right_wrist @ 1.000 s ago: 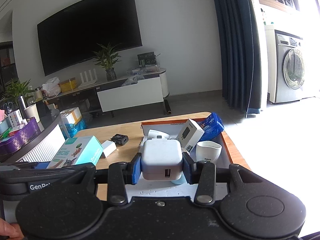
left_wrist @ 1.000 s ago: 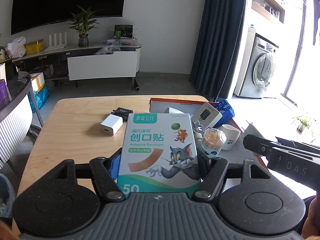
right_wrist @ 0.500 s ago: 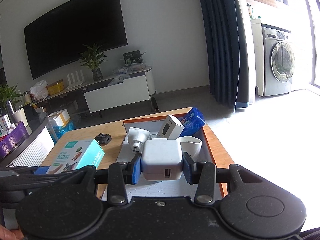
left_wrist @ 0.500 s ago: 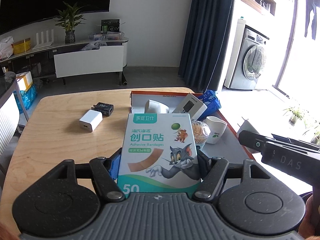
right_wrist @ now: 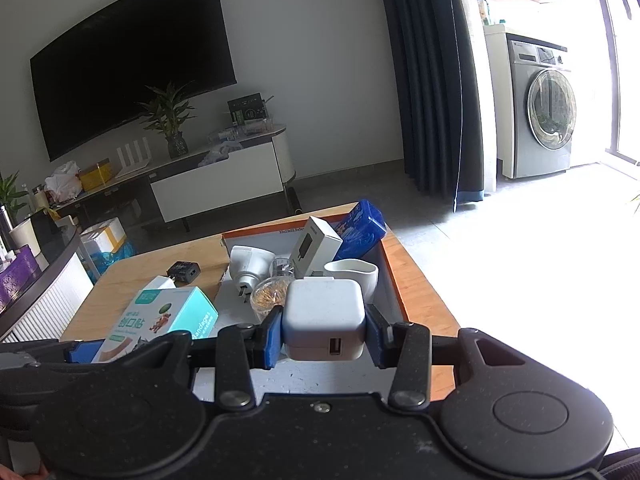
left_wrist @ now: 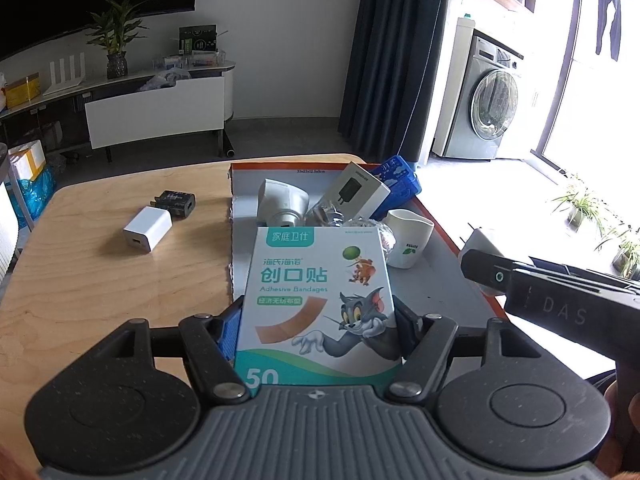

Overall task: Organize rigid objects
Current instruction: 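Lower the bandage box into the lid and open left tool while right releases the cube, then withdraw both open tools from the lid toward the white charger and black adapter, then grasp the larger white wall charger with left tool, then grasp the black plug adapter with right tool while left holds the white charger, then carry the white charger and the black adapter over to the lid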

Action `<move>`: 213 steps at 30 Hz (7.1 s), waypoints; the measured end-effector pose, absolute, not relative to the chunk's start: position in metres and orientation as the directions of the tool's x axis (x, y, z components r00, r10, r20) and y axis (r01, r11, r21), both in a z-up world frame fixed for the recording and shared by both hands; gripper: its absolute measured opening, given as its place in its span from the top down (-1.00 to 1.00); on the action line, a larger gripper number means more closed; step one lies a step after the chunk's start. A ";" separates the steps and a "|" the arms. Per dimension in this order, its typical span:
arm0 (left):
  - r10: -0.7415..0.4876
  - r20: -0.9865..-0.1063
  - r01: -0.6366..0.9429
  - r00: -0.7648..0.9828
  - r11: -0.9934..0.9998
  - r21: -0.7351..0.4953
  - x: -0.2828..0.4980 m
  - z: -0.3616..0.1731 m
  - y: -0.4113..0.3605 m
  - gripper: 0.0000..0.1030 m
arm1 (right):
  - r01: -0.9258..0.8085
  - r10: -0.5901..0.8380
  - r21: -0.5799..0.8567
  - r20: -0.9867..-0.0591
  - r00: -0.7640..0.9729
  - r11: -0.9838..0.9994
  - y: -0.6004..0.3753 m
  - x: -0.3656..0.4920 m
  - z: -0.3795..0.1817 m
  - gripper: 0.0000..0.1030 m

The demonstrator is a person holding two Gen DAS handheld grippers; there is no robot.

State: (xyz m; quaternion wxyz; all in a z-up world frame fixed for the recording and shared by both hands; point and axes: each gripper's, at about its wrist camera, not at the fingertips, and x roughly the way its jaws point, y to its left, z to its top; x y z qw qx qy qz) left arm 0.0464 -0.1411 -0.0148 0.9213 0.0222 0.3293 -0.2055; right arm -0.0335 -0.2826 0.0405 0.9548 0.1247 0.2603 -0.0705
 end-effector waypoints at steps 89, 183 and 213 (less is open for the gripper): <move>-0.207 -0.653 0.177 0.729 0.978 -0.112 0.097 -0.007 -0.032 -0.78 | -0.014 0.095 0.155 -0.529 0.843 0.988 -0.192 0.036 0.053 -0.65; -0.256 -0.673 0.229 0.694 0.965 -0.130 0.176 -0.059 0.019 0.13 | -0.412 0.246 -0.003 -0.799 0.548 0.911 -0.103 0.289 -0.029 0.17; -0.252 -0.566 0.201 0.785 0.968 -0.153 0.093 0.005 -0.013 0.21 | -0.206 0.295 0.219 -0.558 0.776 0.954 -0.155 0.089 0.067 0.17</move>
